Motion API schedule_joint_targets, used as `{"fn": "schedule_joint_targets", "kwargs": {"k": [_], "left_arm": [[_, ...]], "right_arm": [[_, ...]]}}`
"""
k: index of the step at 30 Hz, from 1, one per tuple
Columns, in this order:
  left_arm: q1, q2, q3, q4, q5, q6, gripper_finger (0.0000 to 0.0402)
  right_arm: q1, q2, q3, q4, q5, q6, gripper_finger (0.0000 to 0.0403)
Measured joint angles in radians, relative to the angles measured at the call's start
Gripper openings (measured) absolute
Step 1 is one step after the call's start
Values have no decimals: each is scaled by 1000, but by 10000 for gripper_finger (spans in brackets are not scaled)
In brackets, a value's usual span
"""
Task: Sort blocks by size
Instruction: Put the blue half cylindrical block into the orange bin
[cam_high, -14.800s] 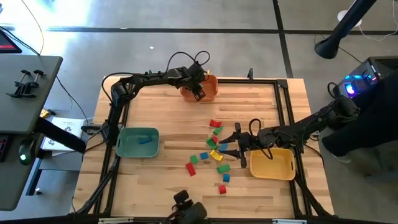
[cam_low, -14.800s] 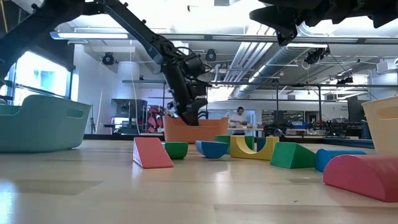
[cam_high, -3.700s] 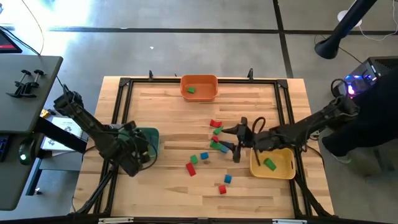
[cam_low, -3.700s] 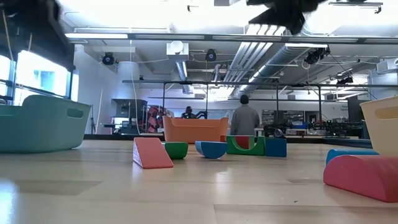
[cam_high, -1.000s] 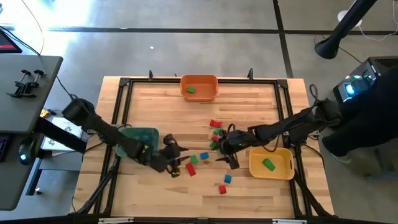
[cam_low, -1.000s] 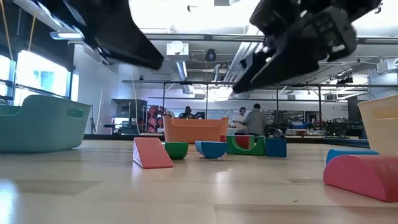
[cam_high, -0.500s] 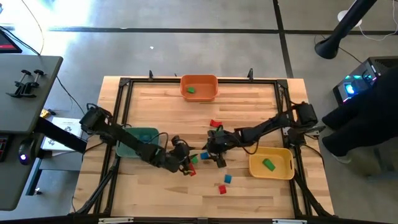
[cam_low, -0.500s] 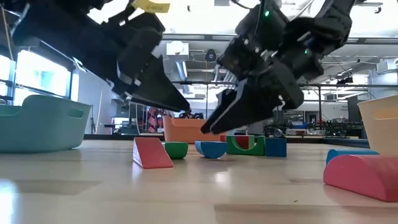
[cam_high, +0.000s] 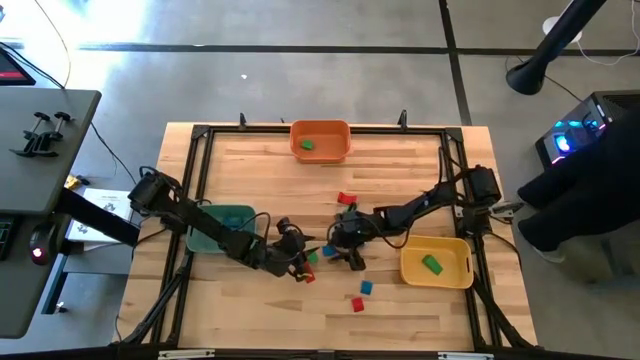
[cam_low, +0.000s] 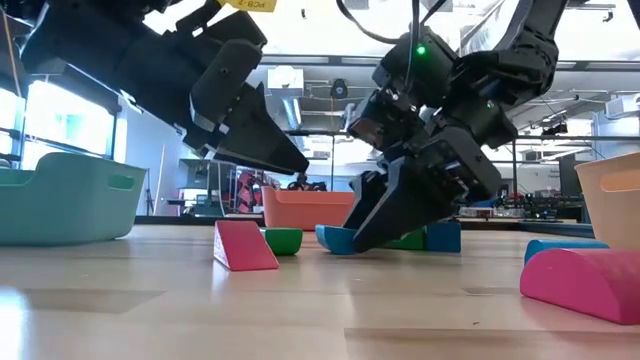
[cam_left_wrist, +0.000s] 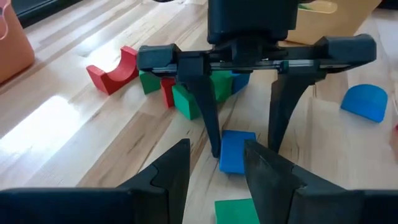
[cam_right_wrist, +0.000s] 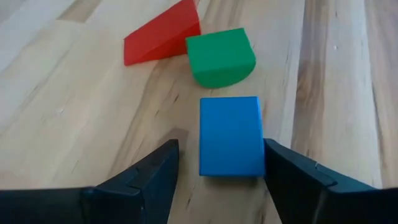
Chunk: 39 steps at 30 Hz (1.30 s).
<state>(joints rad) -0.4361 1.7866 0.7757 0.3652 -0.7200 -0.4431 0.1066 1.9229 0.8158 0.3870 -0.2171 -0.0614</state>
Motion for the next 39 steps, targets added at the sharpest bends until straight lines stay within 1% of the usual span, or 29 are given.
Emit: {"fn": "schedule_joint_targets", "kwargs": {"k": [3,9,13,16,18,21,25,28,30,33,35,39], "left_arm": [[0,0,0,0,1,0,133],[0,0,0,-1,1,3,133],[-3,0,0,0,1,33,133],[-14,-2,12,-5,1,65,133],[-23,-5,32,-1,1,109,133],[-40,-6,72,-3,1,244,133],[-64,-7,128,1,-1,537,133],[-78,-7,167,-2,-8,747,135],[-79,-7,188,1,-8,847,142],[-74,-7,219,-6,-30,940,163],[-67,-7,241,-2,-51,976,183],[-54,-7,261,-10,-55,1056,226]], "right_arm": [[0,3,0,8,5,3,193],[0,5,0,24,2,10,131],[0,-2,0,19,17,18,130],[0,-43,-2,-26,76,23,130],[0,-92,-2,-56,112,19,130],[-1,-175,-2,-99,136,11,130],[-2,-281,-2,-146,123,-19,130],[-5,-340,-2,-174,51,-25,130],[-9,-370,-2,-191,-6,-19,130],[-19,-404,-2,-208,-78,7,130],[-26,-420,-2,-223,-121,31,130],[-31,-447,-2,-222,-190,79,130]]}}
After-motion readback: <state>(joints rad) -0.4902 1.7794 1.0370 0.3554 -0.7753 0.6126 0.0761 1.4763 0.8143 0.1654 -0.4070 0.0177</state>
